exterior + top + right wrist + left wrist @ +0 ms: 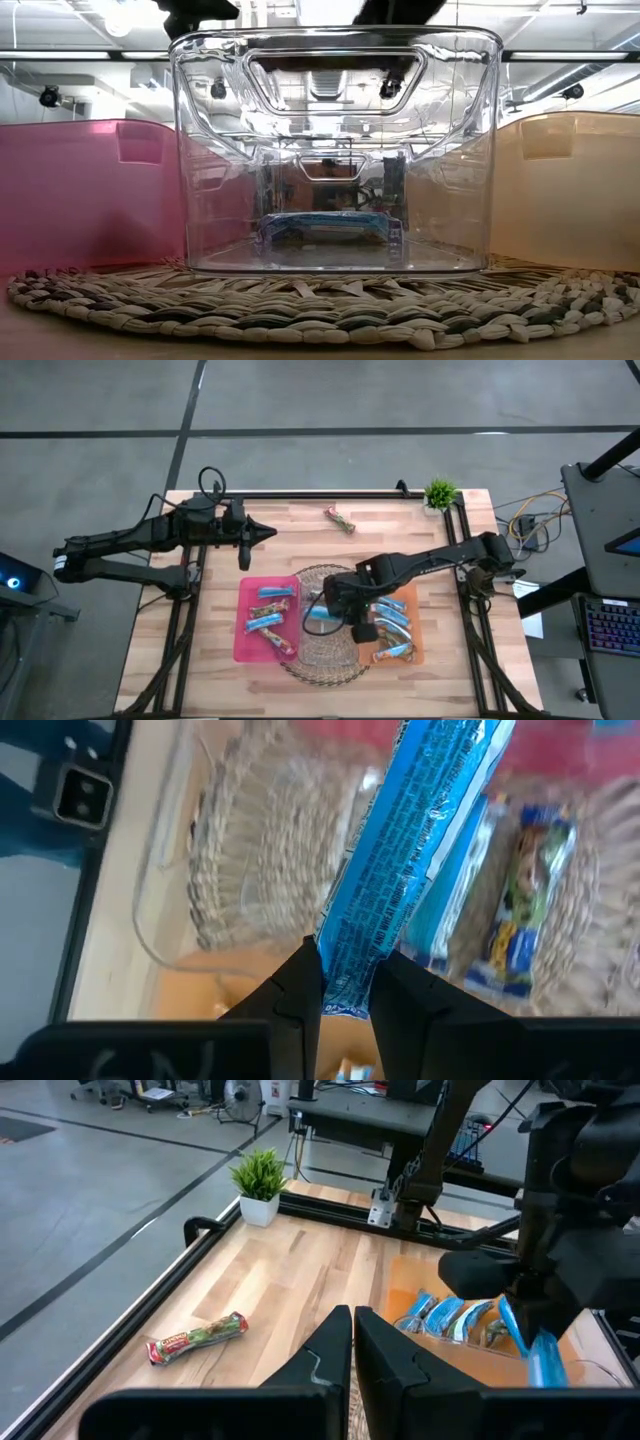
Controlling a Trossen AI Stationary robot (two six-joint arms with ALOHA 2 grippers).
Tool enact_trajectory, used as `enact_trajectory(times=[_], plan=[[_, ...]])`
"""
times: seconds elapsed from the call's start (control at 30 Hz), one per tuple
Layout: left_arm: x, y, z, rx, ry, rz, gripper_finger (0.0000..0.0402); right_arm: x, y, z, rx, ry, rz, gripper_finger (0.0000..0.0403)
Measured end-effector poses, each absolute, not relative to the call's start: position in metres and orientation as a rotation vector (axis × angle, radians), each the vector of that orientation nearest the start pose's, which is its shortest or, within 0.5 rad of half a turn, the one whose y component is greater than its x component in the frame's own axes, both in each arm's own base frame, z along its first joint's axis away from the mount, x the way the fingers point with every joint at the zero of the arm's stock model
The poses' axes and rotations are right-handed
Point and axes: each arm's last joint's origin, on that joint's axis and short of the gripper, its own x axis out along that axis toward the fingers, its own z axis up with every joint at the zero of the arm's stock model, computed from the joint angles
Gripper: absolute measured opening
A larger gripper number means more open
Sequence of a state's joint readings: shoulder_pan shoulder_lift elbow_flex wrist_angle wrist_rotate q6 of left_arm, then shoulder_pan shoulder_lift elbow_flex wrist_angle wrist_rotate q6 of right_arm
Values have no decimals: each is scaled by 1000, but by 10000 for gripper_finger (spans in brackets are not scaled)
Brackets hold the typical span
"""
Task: Pick and place Granola Bars by type
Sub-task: Put the blue granola bar into the transparent bin
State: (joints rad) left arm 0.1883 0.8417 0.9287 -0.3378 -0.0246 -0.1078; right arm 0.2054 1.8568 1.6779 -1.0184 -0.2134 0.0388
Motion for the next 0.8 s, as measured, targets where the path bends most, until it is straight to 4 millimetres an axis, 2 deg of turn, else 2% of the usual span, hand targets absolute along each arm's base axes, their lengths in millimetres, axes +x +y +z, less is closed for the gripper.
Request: enact_trajectory(times=[0.23, 0.5, 0.8], plan=[[173, 34, 357, -128, 239, 225, 0, 376, 88, 276, 15, 1183, 368, 63], [173, 34, 358, -128, 238, 225, 0, 373, 91, 259, 22, 1218, 369, 63], [173, 34, 358, -128, 238, 224, 0, 373, 93, 254, 43, 1208, 405, 69]])
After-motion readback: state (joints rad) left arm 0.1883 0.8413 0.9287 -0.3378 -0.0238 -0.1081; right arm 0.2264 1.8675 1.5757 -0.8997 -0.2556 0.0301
